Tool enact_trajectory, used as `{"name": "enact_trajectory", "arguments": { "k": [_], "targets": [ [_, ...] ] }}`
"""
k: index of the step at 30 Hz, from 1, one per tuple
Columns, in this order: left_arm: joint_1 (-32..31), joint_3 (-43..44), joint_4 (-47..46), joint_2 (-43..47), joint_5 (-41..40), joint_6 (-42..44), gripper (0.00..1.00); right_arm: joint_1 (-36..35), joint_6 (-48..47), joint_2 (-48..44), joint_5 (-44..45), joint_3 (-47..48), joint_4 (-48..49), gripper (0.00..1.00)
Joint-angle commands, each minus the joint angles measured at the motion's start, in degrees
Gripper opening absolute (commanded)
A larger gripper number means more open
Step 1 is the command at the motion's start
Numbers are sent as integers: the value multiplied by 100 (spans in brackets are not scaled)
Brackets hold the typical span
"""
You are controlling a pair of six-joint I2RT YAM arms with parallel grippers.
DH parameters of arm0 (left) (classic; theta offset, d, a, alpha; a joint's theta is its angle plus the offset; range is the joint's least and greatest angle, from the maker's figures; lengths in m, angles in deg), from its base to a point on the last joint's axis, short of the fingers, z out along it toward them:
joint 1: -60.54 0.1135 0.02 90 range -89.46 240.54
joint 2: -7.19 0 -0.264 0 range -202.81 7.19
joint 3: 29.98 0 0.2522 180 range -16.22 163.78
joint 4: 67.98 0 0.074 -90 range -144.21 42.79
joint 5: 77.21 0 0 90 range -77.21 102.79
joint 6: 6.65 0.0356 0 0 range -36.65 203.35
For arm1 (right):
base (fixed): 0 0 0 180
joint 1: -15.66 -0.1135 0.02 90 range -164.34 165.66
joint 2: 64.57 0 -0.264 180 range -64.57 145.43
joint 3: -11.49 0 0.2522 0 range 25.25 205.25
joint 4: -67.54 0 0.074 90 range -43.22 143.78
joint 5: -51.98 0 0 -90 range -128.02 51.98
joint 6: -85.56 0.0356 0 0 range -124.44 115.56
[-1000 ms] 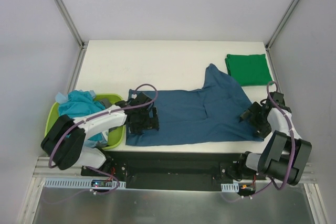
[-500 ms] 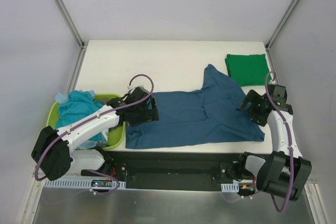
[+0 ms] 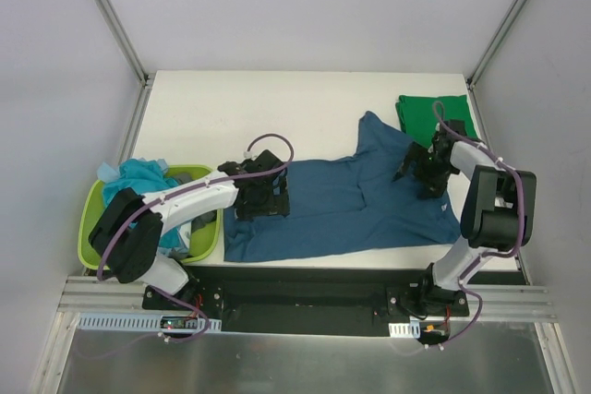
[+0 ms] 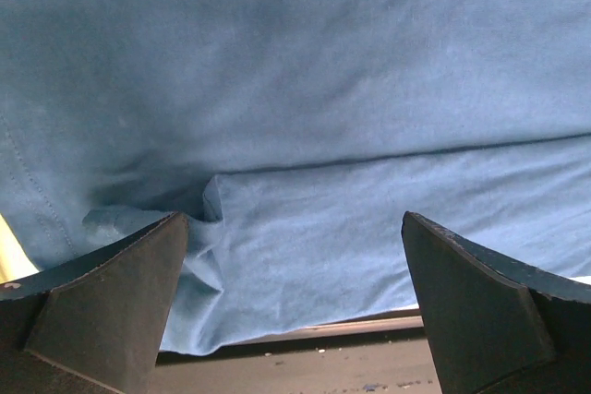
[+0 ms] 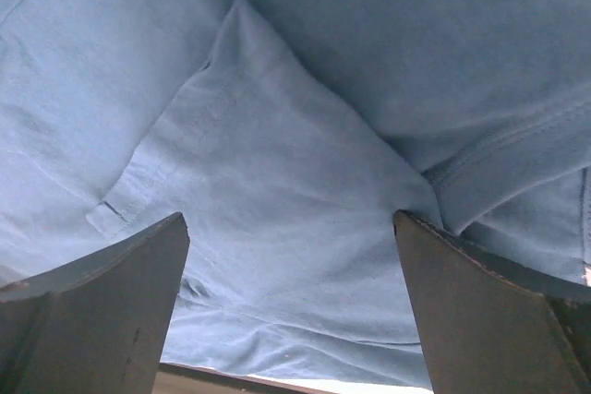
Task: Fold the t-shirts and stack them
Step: Fold the flattened tshirt in 1/3 of the way
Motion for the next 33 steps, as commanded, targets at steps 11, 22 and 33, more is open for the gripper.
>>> {"name": "enact_trajectory", "arguments": {
  "k": [11,22,33],
  "targets": [
    [-79,607,168,-780,-195,625,99,1587,234,-99,649,-369,-349,96],
    [-70,308,503,-226,-680,450,99,2221,225,-64,853,-457,-367,96],
    [132,-149,468,231,-636,116,70,2221,181,59,1108,-387,-367,96]
  ]
}}
